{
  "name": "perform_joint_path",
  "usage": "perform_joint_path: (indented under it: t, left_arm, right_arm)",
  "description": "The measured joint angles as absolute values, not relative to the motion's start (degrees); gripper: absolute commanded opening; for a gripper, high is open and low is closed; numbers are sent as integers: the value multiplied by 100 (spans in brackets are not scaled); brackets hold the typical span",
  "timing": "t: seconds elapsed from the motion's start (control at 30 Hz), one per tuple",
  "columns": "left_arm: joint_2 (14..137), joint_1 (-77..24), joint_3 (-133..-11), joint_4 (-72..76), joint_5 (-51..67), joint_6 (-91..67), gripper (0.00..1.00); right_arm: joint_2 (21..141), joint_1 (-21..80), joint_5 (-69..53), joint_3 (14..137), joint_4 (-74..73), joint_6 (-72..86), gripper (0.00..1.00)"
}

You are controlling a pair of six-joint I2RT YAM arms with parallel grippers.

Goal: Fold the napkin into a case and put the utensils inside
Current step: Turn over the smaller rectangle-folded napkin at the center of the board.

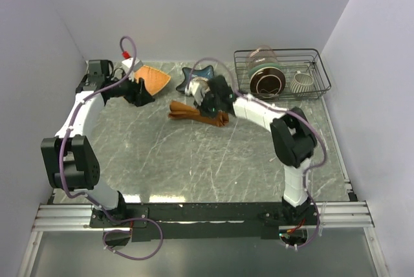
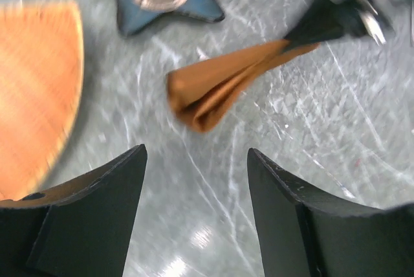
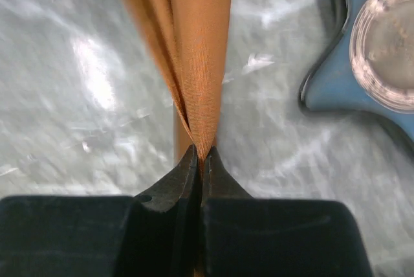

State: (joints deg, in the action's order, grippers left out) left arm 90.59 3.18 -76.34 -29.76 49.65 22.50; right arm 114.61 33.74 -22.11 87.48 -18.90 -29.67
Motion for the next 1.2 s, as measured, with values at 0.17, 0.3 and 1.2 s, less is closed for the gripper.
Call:
perform_joint_path:
  t: [0.17,0.3,1.2]
  left_arm:
    - [9059,690,-7218,-2871,4908,1789,68]
    - [9059,753,-7063,-2858,4875,1658,68]
    - [9059,690,-6864,-2873,5306,663,60]
  right_arm:
    - [10718,4084,-1175,7052,-751,-3448,0]
    - [10593,4565,-644,6324,10,-3817,0]
    - [9550,5236,-1251,6683,-1033,-3166,96]
